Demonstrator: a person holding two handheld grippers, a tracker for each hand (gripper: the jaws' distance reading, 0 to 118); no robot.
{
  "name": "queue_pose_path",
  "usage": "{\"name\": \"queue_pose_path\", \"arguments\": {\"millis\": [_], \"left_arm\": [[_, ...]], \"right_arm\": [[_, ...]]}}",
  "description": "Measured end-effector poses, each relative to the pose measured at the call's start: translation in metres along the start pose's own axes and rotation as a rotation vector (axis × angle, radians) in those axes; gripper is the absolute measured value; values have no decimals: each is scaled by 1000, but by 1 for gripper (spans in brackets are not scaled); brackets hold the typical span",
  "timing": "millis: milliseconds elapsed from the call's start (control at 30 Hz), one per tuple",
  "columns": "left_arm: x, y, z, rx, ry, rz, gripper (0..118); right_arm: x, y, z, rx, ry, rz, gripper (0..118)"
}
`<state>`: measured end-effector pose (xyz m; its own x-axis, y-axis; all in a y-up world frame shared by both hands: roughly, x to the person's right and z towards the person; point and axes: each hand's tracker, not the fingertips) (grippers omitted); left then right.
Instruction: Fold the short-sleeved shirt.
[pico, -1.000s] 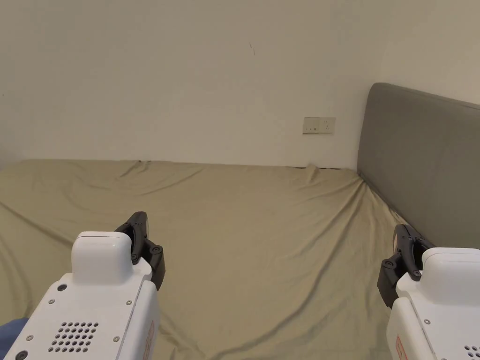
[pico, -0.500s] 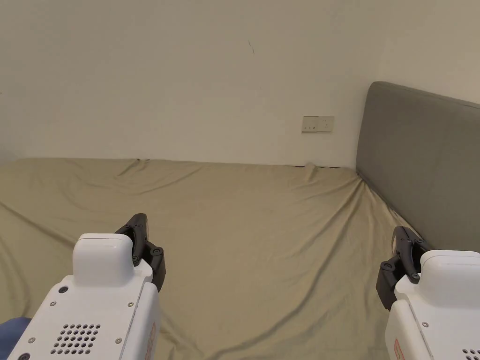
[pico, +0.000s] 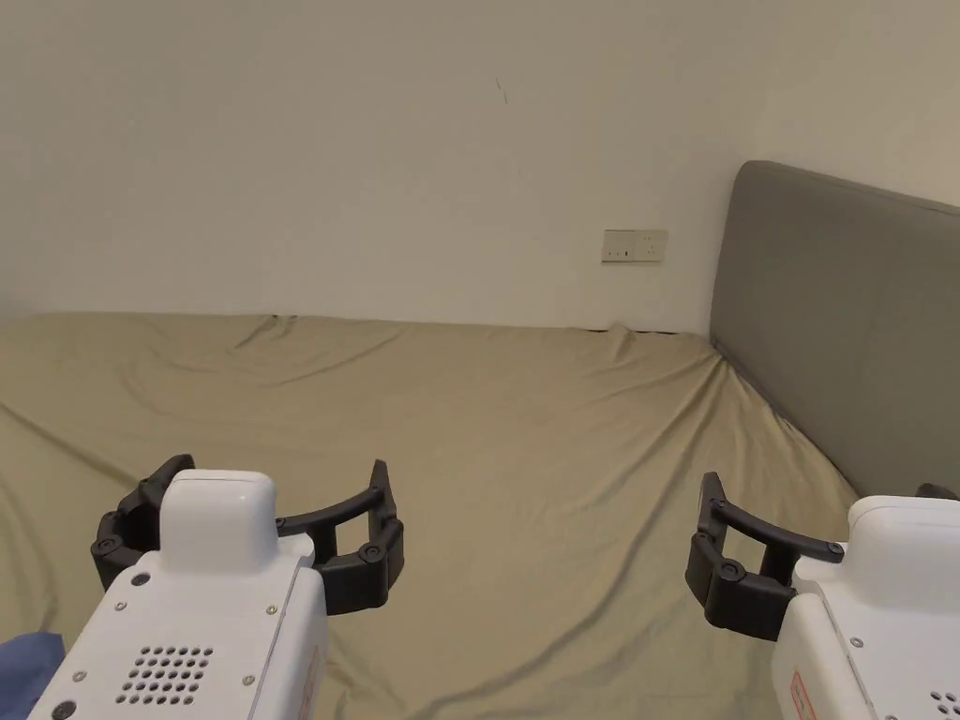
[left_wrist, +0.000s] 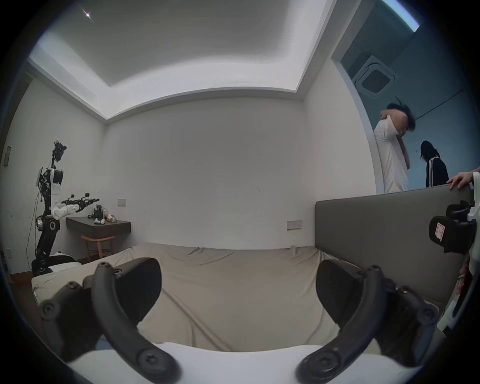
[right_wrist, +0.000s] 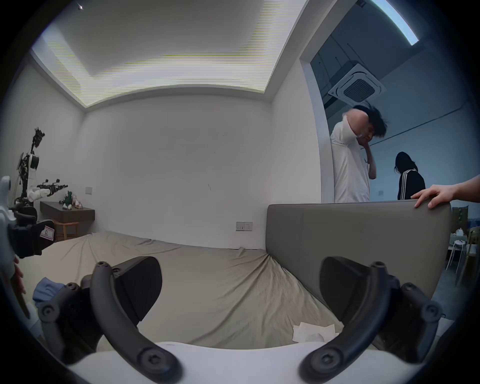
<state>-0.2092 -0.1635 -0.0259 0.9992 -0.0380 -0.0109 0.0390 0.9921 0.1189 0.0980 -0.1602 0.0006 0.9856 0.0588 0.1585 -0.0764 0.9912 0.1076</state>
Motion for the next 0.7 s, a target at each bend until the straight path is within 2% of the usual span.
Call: {"name": "queue_pose_path", "arguments": {"millis": [333, 700], "left_arm": [[4, -2, -4, 22, 12, 13, 118], [3, -2, -4, 17, 13, -1, 118]], "right_arm": [[1, 0, 3, 17, -29, -3, 118], [-2, 0, 3, 5, -16, 12, 118]]}}
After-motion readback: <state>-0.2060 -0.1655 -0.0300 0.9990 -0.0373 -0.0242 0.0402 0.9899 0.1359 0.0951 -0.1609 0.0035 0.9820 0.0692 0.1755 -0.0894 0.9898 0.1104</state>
